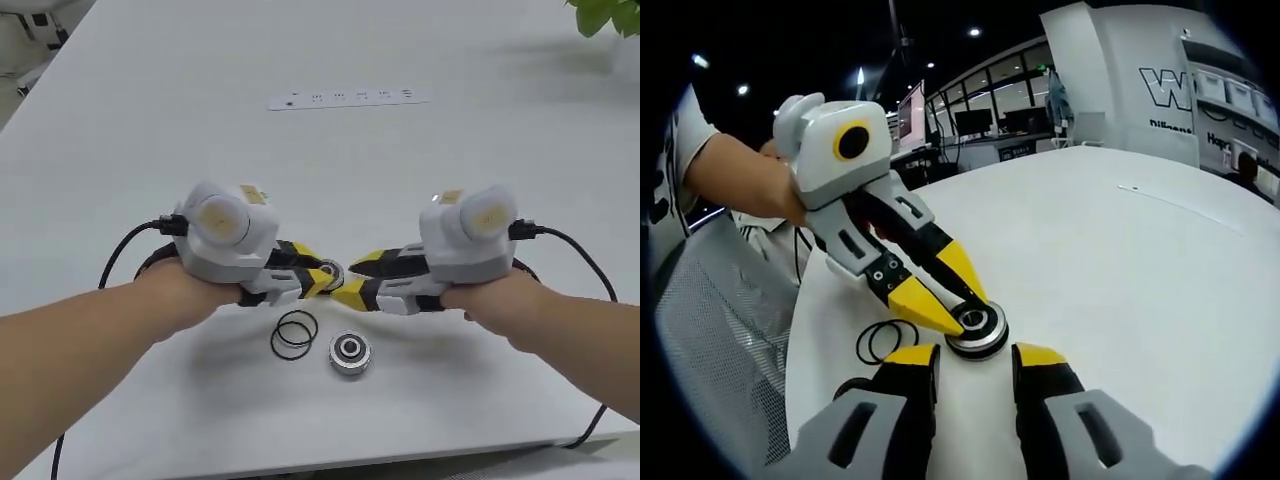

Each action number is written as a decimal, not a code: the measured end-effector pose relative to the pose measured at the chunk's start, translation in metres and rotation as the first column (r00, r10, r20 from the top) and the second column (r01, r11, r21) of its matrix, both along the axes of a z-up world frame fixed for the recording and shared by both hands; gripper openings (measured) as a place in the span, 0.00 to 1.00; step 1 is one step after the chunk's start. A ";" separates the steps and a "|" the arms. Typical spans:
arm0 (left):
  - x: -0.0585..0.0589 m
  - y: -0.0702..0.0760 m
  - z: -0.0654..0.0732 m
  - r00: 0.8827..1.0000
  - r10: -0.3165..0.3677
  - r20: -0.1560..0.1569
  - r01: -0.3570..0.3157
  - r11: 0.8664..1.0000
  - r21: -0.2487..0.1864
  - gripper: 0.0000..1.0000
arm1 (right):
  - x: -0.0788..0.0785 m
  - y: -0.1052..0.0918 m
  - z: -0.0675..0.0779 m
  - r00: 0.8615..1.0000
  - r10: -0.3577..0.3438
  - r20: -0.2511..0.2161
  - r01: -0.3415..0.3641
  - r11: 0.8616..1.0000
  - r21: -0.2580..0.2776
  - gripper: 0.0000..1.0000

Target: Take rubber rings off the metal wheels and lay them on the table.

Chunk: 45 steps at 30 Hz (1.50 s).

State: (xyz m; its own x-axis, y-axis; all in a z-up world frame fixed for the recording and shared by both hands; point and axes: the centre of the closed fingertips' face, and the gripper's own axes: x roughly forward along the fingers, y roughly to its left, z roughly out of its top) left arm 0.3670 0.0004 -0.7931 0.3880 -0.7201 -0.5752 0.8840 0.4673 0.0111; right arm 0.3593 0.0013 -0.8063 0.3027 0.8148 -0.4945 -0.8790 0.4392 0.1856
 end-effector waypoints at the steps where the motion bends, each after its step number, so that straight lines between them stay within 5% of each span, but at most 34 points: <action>1: 0.000 0.000 0.000 1.000 0.001 0.000 -0.001 1.000 0.002 0.13 | 0.001 0.001 -0.001 1.000 0.000 0.002 0.000 1.000 0.000 0.26; 15: 0.002 0.001 -0.001 1.000 0.019 -0.001 -0.019 1.000 0.019 0.13 | 0.010 0.011 -0.006 0.998 0.005 0.061 -0.002 0.999 -0.047 0.26; 45: 0.008 0.003 -0.006 0.999 0.036 -0.007 -0.036 0.999 0.015 0.12 | 0.006 0.002 -0.005 0.997 0.027 0.069 -0.022 0.998 -0.066 0.18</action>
